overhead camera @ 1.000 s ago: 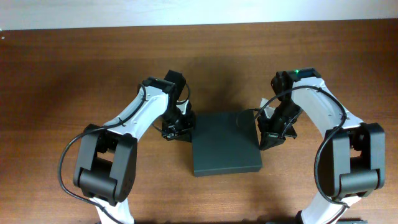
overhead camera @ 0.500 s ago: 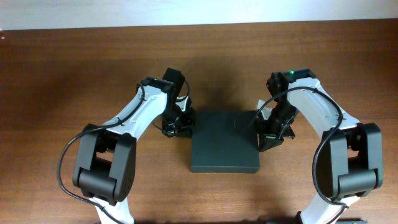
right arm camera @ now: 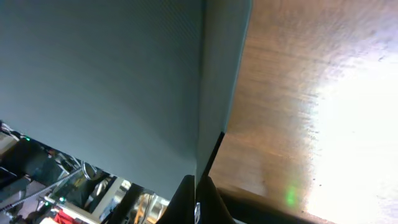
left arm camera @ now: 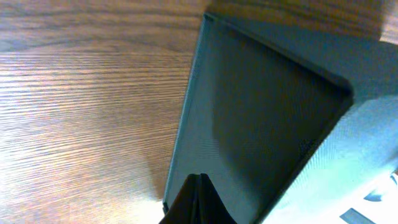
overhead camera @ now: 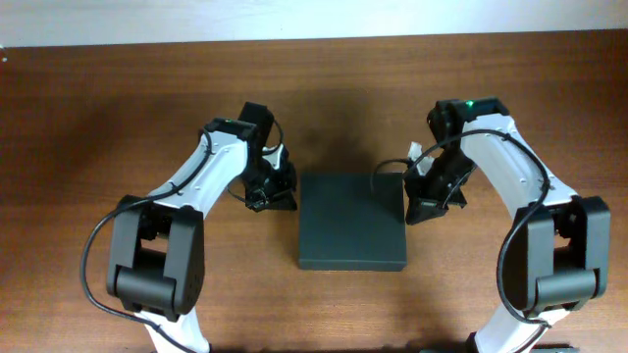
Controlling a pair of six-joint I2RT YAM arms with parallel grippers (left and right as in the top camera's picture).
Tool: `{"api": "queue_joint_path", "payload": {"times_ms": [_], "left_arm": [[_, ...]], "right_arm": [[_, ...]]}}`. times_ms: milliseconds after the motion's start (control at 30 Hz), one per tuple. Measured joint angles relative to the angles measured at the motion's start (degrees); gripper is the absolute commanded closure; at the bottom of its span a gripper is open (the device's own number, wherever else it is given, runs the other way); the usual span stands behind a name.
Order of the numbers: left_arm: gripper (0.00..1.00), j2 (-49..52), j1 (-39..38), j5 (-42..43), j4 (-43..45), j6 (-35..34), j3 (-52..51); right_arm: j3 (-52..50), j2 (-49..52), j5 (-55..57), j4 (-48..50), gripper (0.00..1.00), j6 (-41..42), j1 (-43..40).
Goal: Pack container
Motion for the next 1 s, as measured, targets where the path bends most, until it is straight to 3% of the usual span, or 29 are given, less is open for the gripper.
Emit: {"api": "queue_joint_path", "payload": {"times_ms": [267,367,467,500,600,733,833,933,1000], "left_arm": [[0.98,-1.95,0.15,-3.65,-0.02,0.02,0.02],[0.98,-2.97,0.83,-7.56,-0.17,0.02,0.70],[0.98,-5.49,3.13,-11.19,-0.55,0.02,4.00],[0.95,-6.67,4.24,-12.44,-0.70,0.02,5.84],[0.82,-11.32,7.61,-16.55,-1.84,0.22,11.50],[0.79,-18.67,12.15,-20.41,-4.61,1.84,17.11],[0.79,-23.34,14.64,-21.97,-7.10,2.67,18.36],[0.80,-26.64,16.06,-24.72,-11.98,2.95,18.45],[0.80,-27.23,16.22,-26.91,-15.47,3.06,18.43]], "right_arm": [[6.38,0.00,4.42,-1.18,0.96,0.17,0.00],[12.81,0.02,8.48,-2.75,0.91,1.27,-0.22],[23.45,0.02,11.52,-6.58,0.76,2.36,-1.38],[28.00,0.00,12.66,-8.20,0.62,2.71,-2.14],[40.26,-0.09,15.56,-13.33,0.36,3.56,-5.14],[48.61,-2.58,17.00,-14.47,0.26,4.59,-11.50],[48.70,-5.81,17.79,-14.53,0.08,4.81,-16.39],[46.25,-10.75,17.84,-14.45,0.01,5.09,-20.37],[42.88,-14.43,17.68,-14.49,0.01,5.11,-21.77]]}}
